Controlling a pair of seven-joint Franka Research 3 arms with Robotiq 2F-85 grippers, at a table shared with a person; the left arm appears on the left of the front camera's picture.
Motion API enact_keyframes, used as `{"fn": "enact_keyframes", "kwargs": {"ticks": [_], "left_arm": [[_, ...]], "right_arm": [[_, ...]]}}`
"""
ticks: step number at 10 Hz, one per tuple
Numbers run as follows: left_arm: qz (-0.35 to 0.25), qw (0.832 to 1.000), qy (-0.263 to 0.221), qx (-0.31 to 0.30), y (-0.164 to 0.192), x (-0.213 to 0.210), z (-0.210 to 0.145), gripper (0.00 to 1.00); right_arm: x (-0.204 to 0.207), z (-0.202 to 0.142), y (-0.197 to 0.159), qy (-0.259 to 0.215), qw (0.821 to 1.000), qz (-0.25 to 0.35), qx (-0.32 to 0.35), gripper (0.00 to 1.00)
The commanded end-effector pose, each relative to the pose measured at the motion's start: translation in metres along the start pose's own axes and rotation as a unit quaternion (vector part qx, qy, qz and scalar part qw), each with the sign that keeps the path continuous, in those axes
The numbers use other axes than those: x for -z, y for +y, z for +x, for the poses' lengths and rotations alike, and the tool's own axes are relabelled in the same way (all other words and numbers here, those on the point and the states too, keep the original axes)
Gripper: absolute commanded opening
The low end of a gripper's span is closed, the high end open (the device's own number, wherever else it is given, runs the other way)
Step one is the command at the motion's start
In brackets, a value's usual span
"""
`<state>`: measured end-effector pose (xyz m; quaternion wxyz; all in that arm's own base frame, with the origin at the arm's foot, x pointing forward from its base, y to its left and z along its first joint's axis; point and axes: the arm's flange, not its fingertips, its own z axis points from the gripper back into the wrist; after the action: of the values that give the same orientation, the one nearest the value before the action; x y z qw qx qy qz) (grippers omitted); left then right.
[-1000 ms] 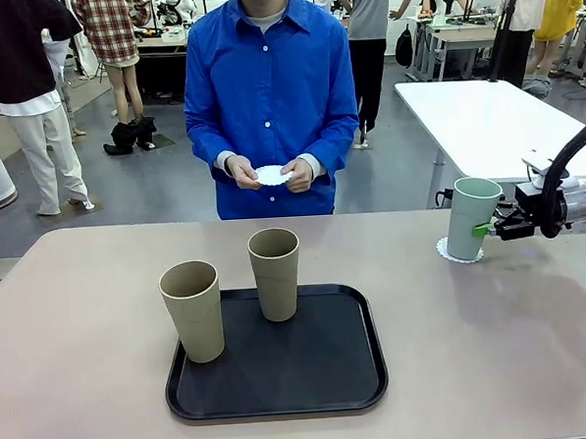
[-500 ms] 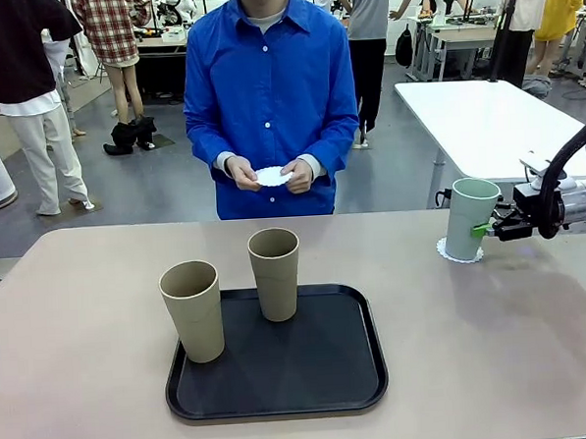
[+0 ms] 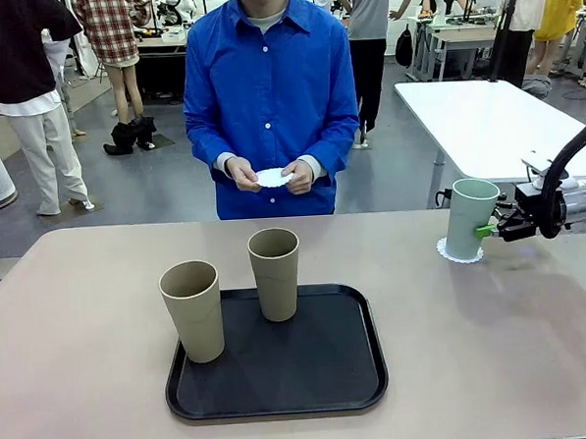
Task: Place coasters on the table and set cups on them.
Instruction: Pick up one Reusable plastic cup and place it on a coaster set by the human.
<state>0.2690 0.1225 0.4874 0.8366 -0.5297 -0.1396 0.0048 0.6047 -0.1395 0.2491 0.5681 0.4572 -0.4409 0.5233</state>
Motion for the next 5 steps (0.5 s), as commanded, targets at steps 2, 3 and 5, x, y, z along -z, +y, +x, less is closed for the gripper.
{"fn": "enact_keyframes", "kwargs": {"ticks": [2, 3, 5], "left_arm": [[-0.01, 1.0, -0.004, 0.005, -0.0009, -0.0015, 0.0003, 1.0], [-0.01, 1.0, -0.004, 0.005, -0.0009, -0.0015, 0.0003, 1.0], [-0.01, 1.0, -0.004, 0.005, -0.0009, -0.0015, 0.0003, 1.0]], "right_arm": [[-0.0036, 0.0031, -0.0093, 0.003, 1.0, -0.006, 0.015, 1.0], [-0.004, 0.002, -0.0098, 0.004, 1.0, -0.005, 0.015, 1.0], [-0.0067, 0.0005, -0.0094, 0.005, 1.0, -0.005, 0.02, 1.0]]}}
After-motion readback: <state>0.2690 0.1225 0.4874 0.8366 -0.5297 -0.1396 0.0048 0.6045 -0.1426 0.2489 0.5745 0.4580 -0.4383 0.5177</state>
